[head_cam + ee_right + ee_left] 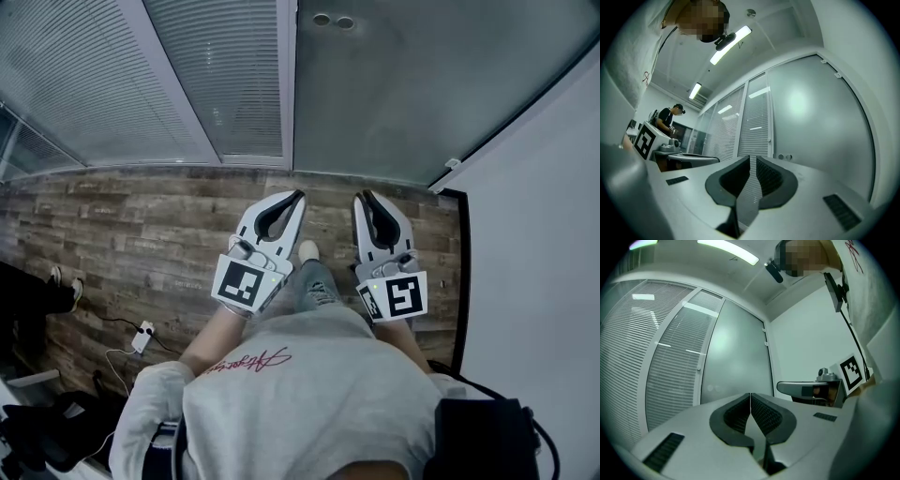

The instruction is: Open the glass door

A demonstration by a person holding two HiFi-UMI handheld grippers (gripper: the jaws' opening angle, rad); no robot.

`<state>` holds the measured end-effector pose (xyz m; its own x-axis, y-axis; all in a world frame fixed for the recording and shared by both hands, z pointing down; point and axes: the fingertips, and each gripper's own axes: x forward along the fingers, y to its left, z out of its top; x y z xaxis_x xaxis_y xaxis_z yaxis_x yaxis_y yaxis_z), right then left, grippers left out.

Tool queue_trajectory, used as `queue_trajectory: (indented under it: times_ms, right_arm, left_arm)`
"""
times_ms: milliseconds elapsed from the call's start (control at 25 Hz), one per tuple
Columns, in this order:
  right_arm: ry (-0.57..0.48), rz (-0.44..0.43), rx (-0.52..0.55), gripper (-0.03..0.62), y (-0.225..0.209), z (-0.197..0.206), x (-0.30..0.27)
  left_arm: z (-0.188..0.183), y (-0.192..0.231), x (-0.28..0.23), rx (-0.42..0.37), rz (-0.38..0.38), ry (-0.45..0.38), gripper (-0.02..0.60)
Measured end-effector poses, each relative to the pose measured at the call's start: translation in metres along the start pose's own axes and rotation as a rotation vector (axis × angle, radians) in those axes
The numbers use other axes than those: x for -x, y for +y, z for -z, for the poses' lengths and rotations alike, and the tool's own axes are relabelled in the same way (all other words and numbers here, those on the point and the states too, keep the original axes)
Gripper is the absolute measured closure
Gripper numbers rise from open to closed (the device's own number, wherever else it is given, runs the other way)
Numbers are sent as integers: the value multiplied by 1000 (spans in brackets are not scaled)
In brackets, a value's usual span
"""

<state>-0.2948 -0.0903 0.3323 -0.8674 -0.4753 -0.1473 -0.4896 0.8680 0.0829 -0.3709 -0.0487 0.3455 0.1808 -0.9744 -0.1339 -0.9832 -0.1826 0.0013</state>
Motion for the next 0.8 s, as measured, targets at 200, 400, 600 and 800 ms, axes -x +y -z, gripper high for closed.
queue_trajectory:
  times_ms: [200, 400, 600, 800]
  right_arm:
    - [-38, 19, 21, 560, -54, 6, -72]
    - [-45, 23, 17, 559, -108, 15, -146]
    - [-35, 23, -10, 477, -151, 32, -220]
    - [-6, 42, -43, 449, -185, 59, -300]
  left_arm:
    - [-3, 53, -64, -22, -46, -27, 563]
    - [-8, 98, -128, -30, -67, -63, 563]
    - [2, 139, -173, -46, -101, -32, 563]
    - [13, 168, -198, -43, -137, -10, 563]
